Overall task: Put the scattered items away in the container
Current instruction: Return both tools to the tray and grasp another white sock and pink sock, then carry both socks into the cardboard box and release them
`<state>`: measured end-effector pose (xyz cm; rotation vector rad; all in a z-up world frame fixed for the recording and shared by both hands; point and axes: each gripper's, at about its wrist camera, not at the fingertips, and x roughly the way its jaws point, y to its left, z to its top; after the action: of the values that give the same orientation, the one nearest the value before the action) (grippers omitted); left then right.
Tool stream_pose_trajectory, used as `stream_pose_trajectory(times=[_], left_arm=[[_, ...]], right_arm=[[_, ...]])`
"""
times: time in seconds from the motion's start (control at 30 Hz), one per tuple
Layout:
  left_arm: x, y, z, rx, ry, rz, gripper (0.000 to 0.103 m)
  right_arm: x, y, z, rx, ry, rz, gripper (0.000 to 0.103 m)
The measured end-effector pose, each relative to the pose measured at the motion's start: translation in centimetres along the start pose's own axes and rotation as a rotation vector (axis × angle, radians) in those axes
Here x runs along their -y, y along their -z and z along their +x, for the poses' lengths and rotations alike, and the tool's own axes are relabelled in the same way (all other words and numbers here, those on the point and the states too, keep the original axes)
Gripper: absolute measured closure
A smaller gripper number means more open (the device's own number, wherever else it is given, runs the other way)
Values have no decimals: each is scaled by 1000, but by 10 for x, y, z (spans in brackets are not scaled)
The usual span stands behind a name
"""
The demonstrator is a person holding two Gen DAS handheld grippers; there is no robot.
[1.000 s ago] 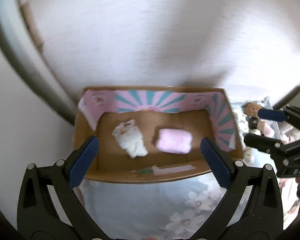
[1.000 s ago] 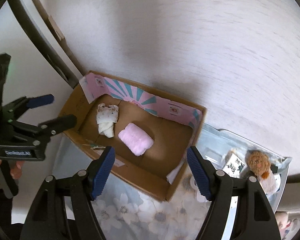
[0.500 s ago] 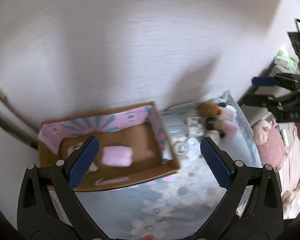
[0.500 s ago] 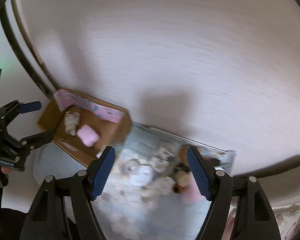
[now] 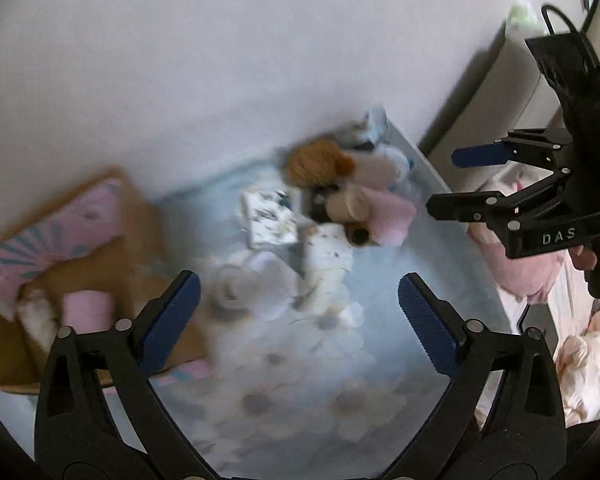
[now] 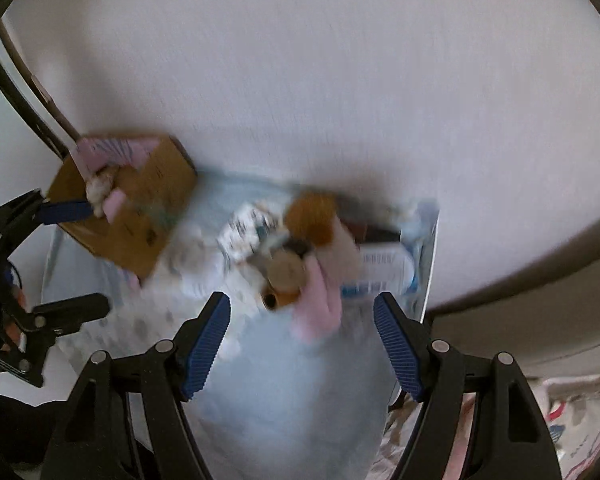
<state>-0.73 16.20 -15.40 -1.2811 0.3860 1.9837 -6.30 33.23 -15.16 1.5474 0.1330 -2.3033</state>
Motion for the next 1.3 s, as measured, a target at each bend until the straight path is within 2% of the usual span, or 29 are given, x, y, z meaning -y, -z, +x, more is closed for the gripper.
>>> stream_pose_trajectory(times=[0.07, 0.2, 0.4, 0.47, 0.5, 0.53, 0.57, 0.63, 0.67, 0.9, 1.13, 1.3], left_arm=[[8, 3, 26, -22, -1, 15, 14], [17, 5, 70, -53, -16, 19, 21], [18, 6, 101, -81, -31, 15, 28], [17, 7, 107, -100, -31, 15, 38], [18, 7, 107, -89, -40, 23, 40], [19, 7, 106, -87, -35, 31, 50], [19, 7, 107, -91, -22, 35, 66], [20, 6, 107, -101, -6, 34, 75], [21, 6, 105, -99, -8, 37, 78], [22, 9, 80, -83, 3, 43, 80], [15, 12, 31, -39, 17, 11, 80], [-6, 5, -8, 3, 13, -6, 80]], right_arm=[[12, 11, 21, -27, -24, 18, 33], [26, 25, 49, -44, -68, 46, 33], [38, 30, 81, -42, -128, 122, 40], [40, 30, 85, -35, -146, 134, 49], [41, 30, 86, -33, -152, 136, 51], [42, 29, 88, -35, -161, 140, 54], [42, 28, 90, -37, -165, 141, 61], [42, 26, 93, -48, -177, 135, 76], [41, 26, 93, -49, -174, 133, 76], [33, 27, 75, -37, -146, 110, 78], [23, 30, 43, -15, -110, 87, 78], [20, 32, 10, 10, -69, 60, 79]])
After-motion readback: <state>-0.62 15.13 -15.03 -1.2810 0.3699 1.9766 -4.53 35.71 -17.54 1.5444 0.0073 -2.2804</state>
